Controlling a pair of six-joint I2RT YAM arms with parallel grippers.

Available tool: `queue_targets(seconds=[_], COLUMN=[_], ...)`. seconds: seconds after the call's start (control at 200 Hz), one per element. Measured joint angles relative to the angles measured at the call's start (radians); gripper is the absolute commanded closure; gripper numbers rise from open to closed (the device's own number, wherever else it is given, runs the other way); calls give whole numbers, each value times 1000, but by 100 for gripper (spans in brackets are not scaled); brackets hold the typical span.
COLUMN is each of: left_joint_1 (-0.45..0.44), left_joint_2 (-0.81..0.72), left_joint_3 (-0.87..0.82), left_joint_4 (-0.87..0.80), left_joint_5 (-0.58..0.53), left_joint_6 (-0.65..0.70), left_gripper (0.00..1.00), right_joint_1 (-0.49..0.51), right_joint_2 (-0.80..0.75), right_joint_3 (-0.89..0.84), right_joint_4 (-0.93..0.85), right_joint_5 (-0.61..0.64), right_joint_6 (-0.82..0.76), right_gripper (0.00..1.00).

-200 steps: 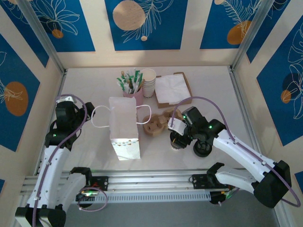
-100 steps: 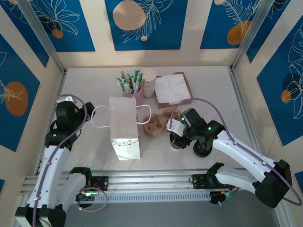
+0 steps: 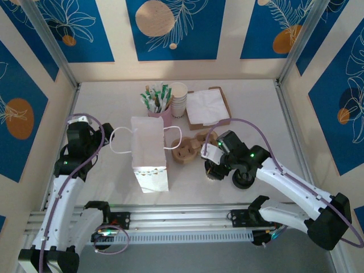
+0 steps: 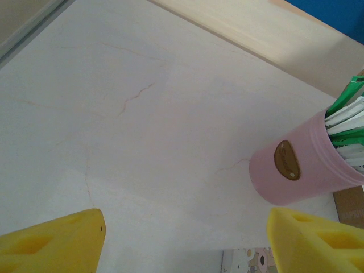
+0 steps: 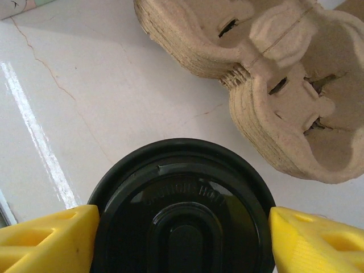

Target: Pack the takeout coffee

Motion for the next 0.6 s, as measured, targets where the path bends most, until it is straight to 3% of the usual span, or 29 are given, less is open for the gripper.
queue_targets(seconds=[0.13, 0.215, 0.6], left_joint_1=[0, 0, 0], left_joint_2=[0, 3, 8], left_joint_3=[-1, -3, -5], left_joint_4=[0, 0, 0], left_joint_5=[0, 0, 0], left_joint_6=[0, -2, -2], left_gripper=[25, 25, 25], right_joint_1=[0, 0, 7], right_joint_2=[-16, -26, -46], right_joint_3=[43, 92, 199], right_joint_4=[-16, -20, -18], right_joint_5=[-1, -11, -15], right_joint_6=[5, 14, 111], right_gripper=[5, 1, 1])
